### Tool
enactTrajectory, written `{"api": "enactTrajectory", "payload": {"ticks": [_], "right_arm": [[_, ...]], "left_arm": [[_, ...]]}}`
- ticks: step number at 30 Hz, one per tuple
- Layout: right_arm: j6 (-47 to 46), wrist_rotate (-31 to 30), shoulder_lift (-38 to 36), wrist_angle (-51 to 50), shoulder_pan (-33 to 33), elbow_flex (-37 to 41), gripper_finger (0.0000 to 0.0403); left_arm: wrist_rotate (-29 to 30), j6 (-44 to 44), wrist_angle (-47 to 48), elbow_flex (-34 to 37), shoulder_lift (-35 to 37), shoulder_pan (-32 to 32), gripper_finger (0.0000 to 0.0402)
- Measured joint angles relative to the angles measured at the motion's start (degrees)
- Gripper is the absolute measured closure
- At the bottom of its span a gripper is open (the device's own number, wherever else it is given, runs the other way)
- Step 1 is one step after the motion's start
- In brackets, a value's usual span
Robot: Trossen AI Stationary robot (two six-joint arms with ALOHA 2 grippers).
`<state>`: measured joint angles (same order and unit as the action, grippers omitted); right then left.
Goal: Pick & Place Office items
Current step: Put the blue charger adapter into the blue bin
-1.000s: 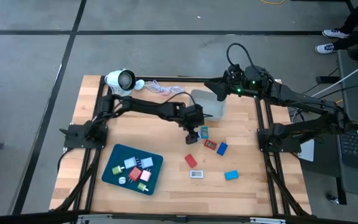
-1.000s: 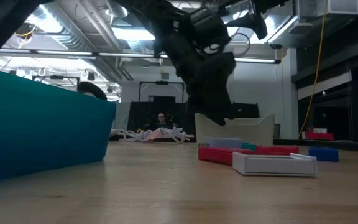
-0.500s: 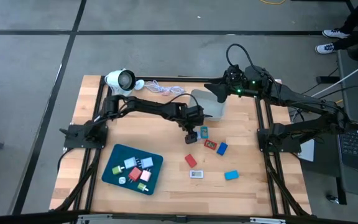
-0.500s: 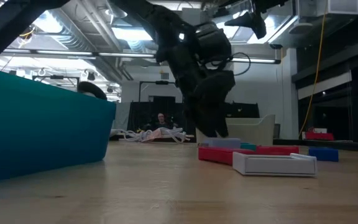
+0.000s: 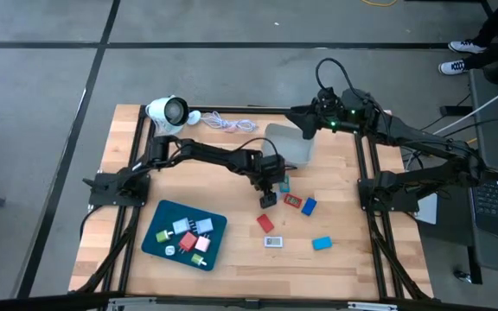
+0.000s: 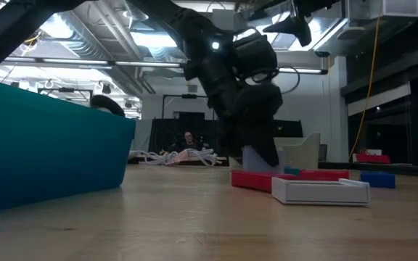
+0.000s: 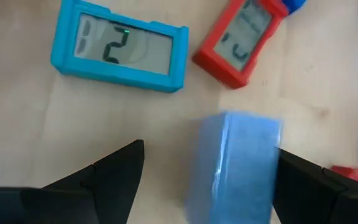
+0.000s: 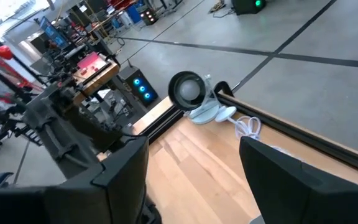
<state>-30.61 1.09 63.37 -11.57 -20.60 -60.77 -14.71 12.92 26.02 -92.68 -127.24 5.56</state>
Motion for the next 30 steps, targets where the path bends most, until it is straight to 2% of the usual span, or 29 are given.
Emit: {"api": "enactTrajectory", "payload": {"ticks": [9, 15, 18, 22, 27, 30], "right_arm": [[0.00, 1.40, 0.00, 0.17, -2.38, 0.00, 0.0146], [0.00, 2.63, 0.00, 0.40, -2.98, 0.00, 0.0146], [0.00, 2.61, 0.00, 0.42, -3.00, 0.00, 0.0146], [0.01, 2.57, 0.00, 0.44, -3.00, 0.00, 0.0146], [0.02, 2.56, 0.00, 0.44, -2.98, 0.00, 0.0146], [0.02, 2.52, 0.00, 0.44, -3.00, 0.00, 0.0146]], "left_arm": [[-1.83, 0.43, 0.72, -0.28, 0.58, -0.37, 0.0099], [-4.03, 3.19, 0.83, -0.61, -1.48, -1.48, 0.0123], [-2.84, 3.38, 1.32, -0.59, -1.62, -1.94, 0.0137], [-2.55, 2.89, 1.67, -0.52, -1.77, -1.82, 0.0184], [-3.81, 3.06, 2.50, -0.48, -1.92, -1.17, 0.0292], [-8.19, 3.88, 2.38, -0.36, -1.85, -0.47, 0.0293]]}}
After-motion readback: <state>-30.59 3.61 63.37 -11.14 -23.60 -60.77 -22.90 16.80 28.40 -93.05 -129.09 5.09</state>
